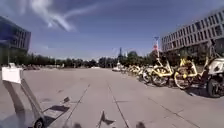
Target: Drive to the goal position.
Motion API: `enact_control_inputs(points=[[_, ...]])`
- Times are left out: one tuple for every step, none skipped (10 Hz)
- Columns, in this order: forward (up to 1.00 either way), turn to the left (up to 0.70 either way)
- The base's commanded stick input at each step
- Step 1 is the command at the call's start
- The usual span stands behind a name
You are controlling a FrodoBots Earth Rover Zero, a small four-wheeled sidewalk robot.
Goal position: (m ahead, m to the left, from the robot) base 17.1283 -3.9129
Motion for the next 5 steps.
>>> enact_control_inputs(points=[[0.7, 0.07], [0.7, 0.07], [0.7, 0.07], [0.7, 0.07], [0.7, 0.07]])
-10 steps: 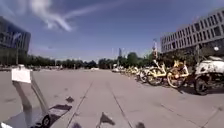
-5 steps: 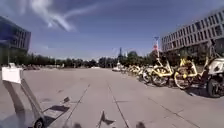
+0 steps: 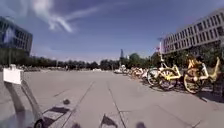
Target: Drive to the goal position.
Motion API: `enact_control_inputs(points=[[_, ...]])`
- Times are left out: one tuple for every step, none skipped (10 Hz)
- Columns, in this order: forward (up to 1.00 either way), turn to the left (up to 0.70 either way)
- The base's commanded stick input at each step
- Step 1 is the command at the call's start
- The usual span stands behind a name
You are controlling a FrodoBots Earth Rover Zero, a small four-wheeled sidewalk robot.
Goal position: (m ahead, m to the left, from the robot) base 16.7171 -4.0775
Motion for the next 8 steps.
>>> enact_control_inputs(points=[[0.7, 0.07], [0.7, -0.02], [0.7, -0.07], [0.7, -0.07], [0.7, -0.07], [0.7, -0.07], [0.7, -0.07], [0.7, -0.07]])
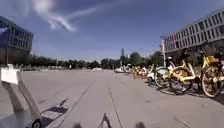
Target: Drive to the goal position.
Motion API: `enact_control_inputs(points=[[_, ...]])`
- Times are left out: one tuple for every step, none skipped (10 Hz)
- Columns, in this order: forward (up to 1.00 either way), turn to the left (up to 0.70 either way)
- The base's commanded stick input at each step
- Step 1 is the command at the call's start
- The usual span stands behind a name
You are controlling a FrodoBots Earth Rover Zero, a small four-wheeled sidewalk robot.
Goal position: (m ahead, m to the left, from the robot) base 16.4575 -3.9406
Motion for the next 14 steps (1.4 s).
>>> enact_control_inputs(points=[[0.7, -0.07], [0.7, -0.07], [0.7, -0.07], [0.7, -0.07], [0.7, -0.07], [0.7, -0.07], [0.7, -0.07], [0.7, -0.07], [0.7, -0.07], [0.7, -0.07], [0.7, -0.07], [0.7, -0.07], [0.7, -0.07], [0.7, 0.02]])
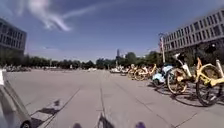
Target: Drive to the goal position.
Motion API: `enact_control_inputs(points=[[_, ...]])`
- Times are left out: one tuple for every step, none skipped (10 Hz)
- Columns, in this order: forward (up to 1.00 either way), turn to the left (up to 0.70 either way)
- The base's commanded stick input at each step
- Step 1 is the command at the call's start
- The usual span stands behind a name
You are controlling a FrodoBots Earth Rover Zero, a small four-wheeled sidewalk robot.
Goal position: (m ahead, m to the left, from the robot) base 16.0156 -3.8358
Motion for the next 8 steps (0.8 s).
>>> enact_control_inputs(points=[[0.7, 0.07], [0.7, 0.07], [0.7, 0.07], [0.7, 0.07], [0.7, 0.07], [0.7, 0.07], [0.7, 0.07], [0.7, 0.07]])
